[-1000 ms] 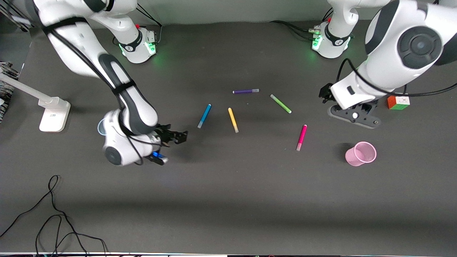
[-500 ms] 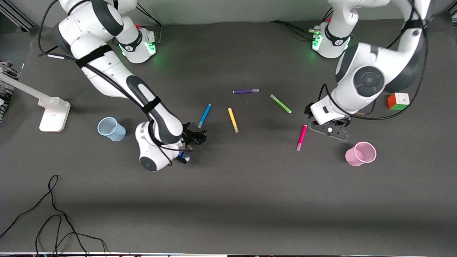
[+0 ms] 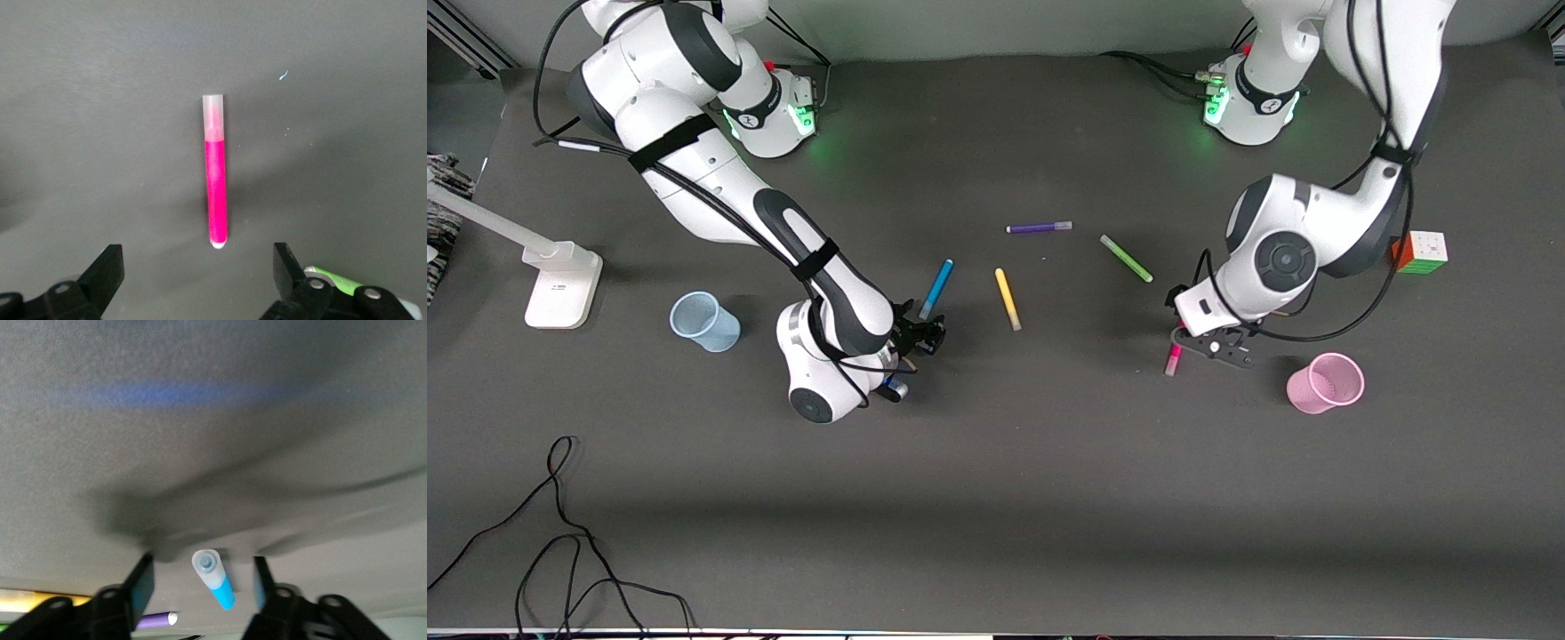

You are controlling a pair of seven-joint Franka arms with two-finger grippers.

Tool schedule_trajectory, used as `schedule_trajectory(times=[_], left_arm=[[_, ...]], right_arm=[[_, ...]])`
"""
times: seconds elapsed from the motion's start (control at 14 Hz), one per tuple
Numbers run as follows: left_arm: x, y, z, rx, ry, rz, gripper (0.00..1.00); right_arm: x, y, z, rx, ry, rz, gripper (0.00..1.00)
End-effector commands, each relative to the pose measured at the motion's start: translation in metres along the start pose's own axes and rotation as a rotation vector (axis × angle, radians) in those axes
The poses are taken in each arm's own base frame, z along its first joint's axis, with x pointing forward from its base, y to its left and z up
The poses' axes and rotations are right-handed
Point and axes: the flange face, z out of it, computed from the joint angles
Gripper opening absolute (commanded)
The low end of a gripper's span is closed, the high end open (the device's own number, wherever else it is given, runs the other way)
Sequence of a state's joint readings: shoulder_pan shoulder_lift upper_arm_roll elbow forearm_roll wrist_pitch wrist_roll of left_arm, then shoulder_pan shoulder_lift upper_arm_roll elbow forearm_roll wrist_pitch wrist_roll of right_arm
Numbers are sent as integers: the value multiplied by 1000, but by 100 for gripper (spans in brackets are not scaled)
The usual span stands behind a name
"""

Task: Place pink and blue markers in matching cups
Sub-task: 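Grasp the blue marker with the right gripper while the left gripper grasps the pink marker, then carry the blue marker over the blue cup while the left gripper carries pink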

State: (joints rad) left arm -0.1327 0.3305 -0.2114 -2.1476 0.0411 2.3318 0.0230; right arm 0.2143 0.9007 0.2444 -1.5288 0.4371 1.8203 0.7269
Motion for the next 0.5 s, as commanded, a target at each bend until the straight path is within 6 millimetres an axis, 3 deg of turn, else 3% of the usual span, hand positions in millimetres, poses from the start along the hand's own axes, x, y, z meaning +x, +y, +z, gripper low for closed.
schedule_trajectory(times=[0.0,0.14,0.29,0.36,0.43], left_arm=[[-12,3,24,9,14,10,99],[-14,4,50,-3,-16,7,99],[-14,5,63,-10,-22,-1,99],[-13,8,67,-11,-28,1,95],[-14,7,70,-13,-29,1,84]], right_arm=[[0,-4,0,5,-24,23,0],[1,-3,-1,3,-18,23,0],[0,-3,-5,6,-4,19,0],[0,-2,-13,10,10,18,0],[-3,-1,-24,20,28,16,0]])
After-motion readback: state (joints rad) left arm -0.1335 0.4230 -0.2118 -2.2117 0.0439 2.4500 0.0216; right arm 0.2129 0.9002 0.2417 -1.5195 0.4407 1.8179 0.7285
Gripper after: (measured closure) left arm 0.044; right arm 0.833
